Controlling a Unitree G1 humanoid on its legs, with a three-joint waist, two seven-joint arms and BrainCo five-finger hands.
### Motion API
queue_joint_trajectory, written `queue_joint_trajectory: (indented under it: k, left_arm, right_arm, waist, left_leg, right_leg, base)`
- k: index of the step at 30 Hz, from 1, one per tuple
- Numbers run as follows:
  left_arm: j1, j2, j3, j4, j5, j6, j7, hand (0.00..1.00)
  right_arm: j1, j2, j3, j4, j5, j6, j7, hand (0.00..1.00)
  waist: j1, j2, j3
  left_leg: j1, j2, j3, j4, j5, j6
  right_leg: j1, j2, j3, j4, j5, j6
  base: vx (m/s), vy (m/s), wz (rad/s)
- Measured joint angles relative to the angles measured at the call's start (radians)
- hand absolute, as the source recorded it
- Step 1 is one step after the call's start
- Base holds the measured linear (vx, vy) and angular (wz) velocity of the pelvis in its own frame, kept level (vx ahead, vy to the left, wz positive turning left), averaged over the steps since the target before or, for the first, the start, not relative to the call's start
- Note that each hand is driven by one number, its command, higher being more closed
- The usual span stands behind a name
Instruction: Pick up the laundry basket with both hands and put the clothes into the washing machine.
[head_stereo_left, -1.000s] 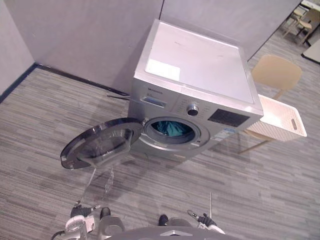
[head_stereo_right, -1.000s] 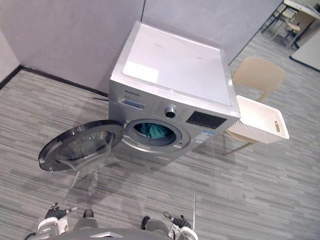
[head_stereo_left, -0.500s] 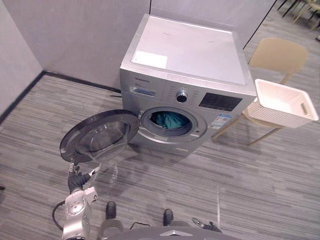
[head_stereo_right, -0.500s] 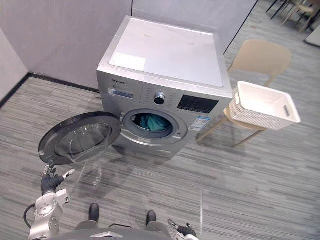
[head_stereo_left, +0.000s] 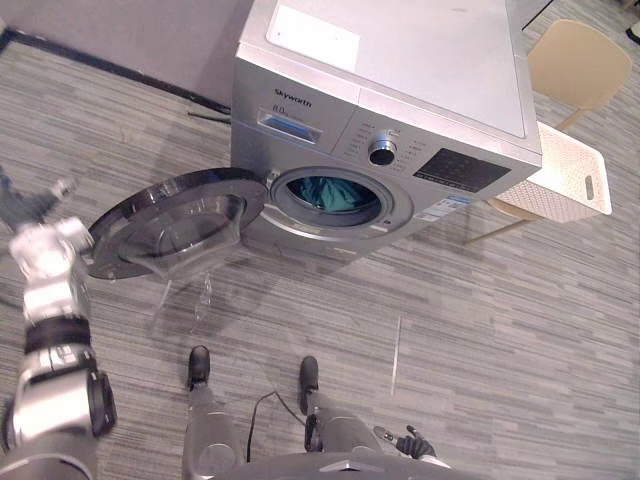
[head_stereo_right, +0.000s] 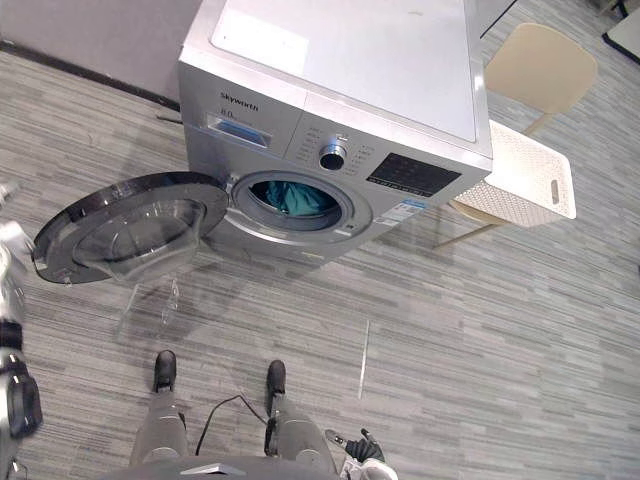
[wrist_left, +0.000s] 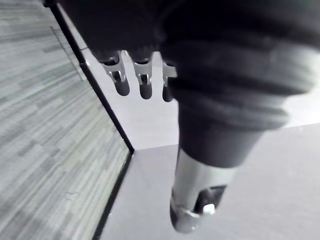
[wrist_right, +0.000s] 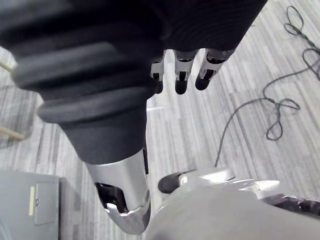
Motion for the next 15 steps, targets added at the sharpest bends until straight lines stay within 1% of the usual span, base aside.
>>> queue_joint_trajectory:
  k: [1,2,3,5,7,9,10,11,12,13,14,15]
  left_arm:
    - [-0.037,0.014,-0.013,0.021,-0.005,0.0,0.0,0.0]
    - [-0.105,0.034,-0.037,0.058,-0.021,0.0,-0.004,0.0]
    - [-0.158,0.045,-0.054,0.1,-0.037,0.001,-0.009,0.0]
    - [-0.174,0.047,-0.071,0.136,-0.037,0.004,-0.014,0.0]
    - [-0.16,0.038,-0.085,0.2,-0.035,0.009,-0.032,0.0]
    - [-0.119,0.005,-0.087,0.243,-0.033,0.016,-0.051,0.0]
    - [-0.059,-0.03,-0.064,0.273,-0.036,0.004,-0.062,0.0]
    - [-0.021,-0.045,-0.061,0.272,-0.01,-0.006,-0.063,0.0]
    - [0.013,-0.051,-0.062,0.272,0.0,-0.006,-0.071,0.0]
    - [0.078,-0.082,-0.059,0.271,0.016,-0.006,-0.079,0.0]
    - [0.148,-0.134,-0.051,0.265,0.029,-0.017,-0.08,0.0]
    - [0.178,-0.166,-0.052,0.265,0.035,-0.017,-0.088,0.0]
  right_arm:
    - [0.001,-0.002,0.014,-0.011,0.001,-0.004,0.0,0.0]
    - [0.001,-0.005,0.036,-0.029,0.003,-0.01,0.002,0.0]
    - [-0.002,-0.009,0.068,-0.055,0.007,-0.013,0.003,0.0]
    - [-0.003,-0.011,0.086,-0.068,0.01,-0.022,0.003,0.0]
    - [-0.004,-0.012,0.113,-0.088,0.018,-0.031,0.003,0.0]
    - [-0.014,-0.017,0.129,-0.086,0.022,-0.036,0.004,0.0]
    - [-0.031,-0.014,0.137,-0.083,0.028,-0.035,0.004,0.0]
    - [-0.034,-0.014,0.143,-0.083,0.032,-0.036,0.005,0.0]
    - [-0.035,-0.014,0.143,-0.081,0.038,-0.036,0.006,0.0]
    - [-0.045,-0.015,0.143,-0.069,0.038,-0.035,0.01,0.0]
    - [-0.056,-0.015,0.14,-0.044,0.038,-0.03,0.015,0.0]
    - [-0.061,-0.016,0.134,-0.038,0.037,-0.027,0.015,0.0]
  waist:
    - [-0.001,-0.008,0.006]
    - [0.001,-0.013,0.017]
    - [0.001,-0.016,0.023]
    - [0.0,-0.017,0.032]
    - [-0.002,-0.024,0.051]
    - [-0.003,-0.027,0.066]
    - [-0.007,-0.033,0.079]
    - [-0.008,-0.031,0.083]
    - [-0.009,-0.029,0.084]
    - [-0.007,-0.029,0.084]
    - [-0.002,-0.028,0.085]
    - [0.001,-0.024,0.088]
  left_leg:
    - [-0.002,0.0,-0.001,0.002,-0.002,0.0]
    - [-0.026,0.002,-0.003,0.025,-0.014,0.0]
    - [-0.06,0.007,-0.004,0.049,-0.019,0.003]
    - [-0.073,0.007,-0.004,0.063,-0.018,0.01]
    - [-0.073,0.005,-0.002,0.08,-0.022,0.009]
    - [-0.073,0.007,0.007,0.092,-0.025,0.008]
    - [-0.068,0.008,0.024,0.1,-0.025,0.007]
    - [-0.068,0.008,0.027,0.104,-0.025,0.007]
    - [-0.067,0.008,0.03,0.106,-0.026,0.007]
    - [-0.053,0.006,0.043,0.107,-0.032,0.008]
    - [-0.028,-0.001,0.052,0.107,-0.048,0.005]
    - [-0.012,-0.006,0.054,0.107,-0.052,0.007]
  right_leg:
    - [-0.001,0.0,0.0,0.0,0.007,-0.008]
    - [-0.017,0.001,0.0,0.001,0.025,-0.01]
    - [-0.041,0.004,-0.001,0.0,0.048,-0.02]
    - [-0.049,0.004,0.0,-0.002,0.056,-0.022]
    - [-0.047,0.004,0.001,-0.003,0.057,-0.024]
    - [-0.045,0.006,0.002,-0.003,0.057,-0.024]
    - [-0.046,0.006,0.003,-0.002,0.057,-0.024]
    - [-0.046,0.005,0.003,-0.002,0.057,-0.025]
    - [-0.046,0.005,0.004,-0.002,0.056,-0.026]
    - [-0.038,0.004,0.005,-0.002,0.051,-0.034]
    - [-0.018,-0.002,0.006,0.0,0.027,-0.067]
    - [-0.004,-0.006,0.004,0.001,0.013,-0.085]
  base:
    - [-0.06,0.116,-0.01]
    - [-0.08,0.147,-0.09]
    - [-0.08,0.148,-0.11]
    - [-0.06,0.11,-0.09]
    - [-0.05,0.105,-0.1]
    - [-0.05,0.082,-0.13]
    - [-0.06,0.068,-0.18]
    - [-0.07,0.081,-0.18]
    - [-0.06,0.059,-0.14]
    - [-0.05,0.059,-0.15]
    - [-0.05,0.056,-0.11]
    - [-0.04,0.042,0.0]
